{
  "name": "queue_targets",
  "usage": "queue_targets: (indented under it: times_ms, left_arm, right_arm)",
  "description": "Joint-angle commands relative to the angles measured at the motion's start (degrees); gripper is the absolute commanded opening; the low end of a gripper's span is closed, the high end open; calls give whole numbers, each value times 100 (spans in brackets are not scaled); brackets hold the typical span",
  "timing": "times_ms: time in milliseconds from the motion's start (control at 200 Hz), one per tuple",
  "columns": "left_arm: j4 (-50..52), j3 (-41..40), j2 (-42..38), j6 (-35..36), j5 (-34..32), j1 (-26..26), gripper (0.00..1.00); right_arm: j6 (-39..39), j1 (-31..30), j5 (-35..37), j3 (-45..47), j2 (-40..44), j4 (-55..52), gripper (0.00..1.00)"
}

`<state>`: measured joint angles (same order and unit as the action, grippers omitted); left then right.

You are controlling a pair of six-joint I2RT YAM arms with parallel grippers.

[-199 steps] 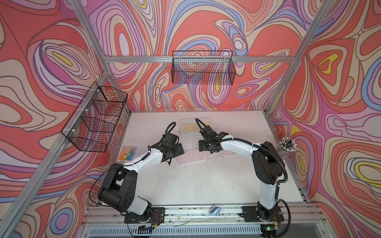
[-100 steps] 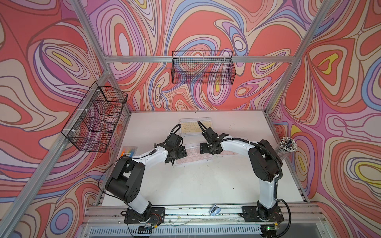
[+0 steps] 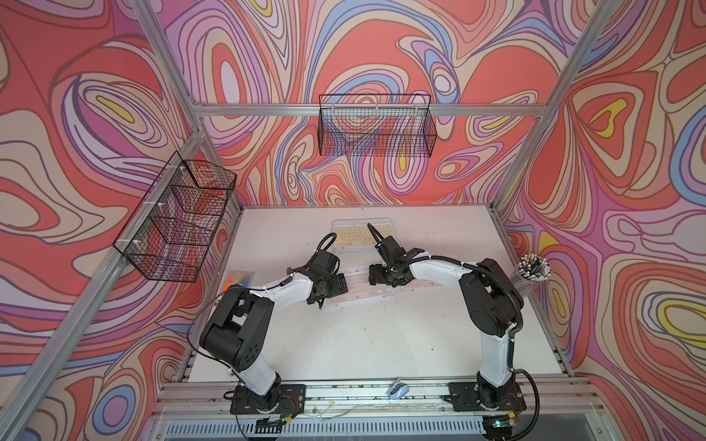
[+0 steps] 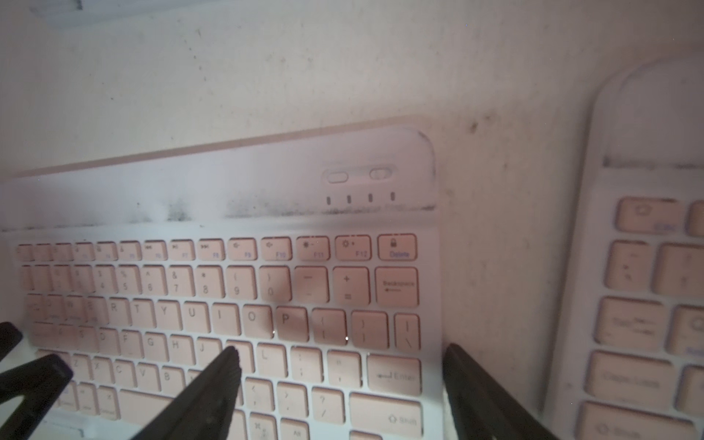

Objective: Stack the numeric keypads
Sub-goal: Move the numeric keypad to the center of the board, then pick up the numeric keypad from the center of the board.

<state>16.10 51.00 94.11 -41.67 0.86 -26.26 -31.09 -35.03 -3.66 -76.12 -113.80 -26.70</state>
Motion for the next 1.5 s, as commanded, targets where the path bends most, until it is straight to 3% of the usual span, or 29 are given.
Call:
queue_targets:
  times_ms: [0,786,1072,1422,1497]
  left_arm:
    - [-63,-60,70,143,116,-19,99]
    - [-308,-106,108,374,445,-11,98]
    - [-467,-199,127,327,649,15,98]
    - [-762,-502,25,219,837,56,97]
    - [-852,-627,-37,194,876,66,98]
  right_arm:
    - [-238,-28,-713,393,-16,179,86]
    - [-520,357,-1884,1106,393,965,82]
    - [-924,946,-3041,1565,342,1751,73]
    - [-959,1042,-3831,1697,272,2354,72]
    - [-1116,1124,-4208,1820,265,2794,67]
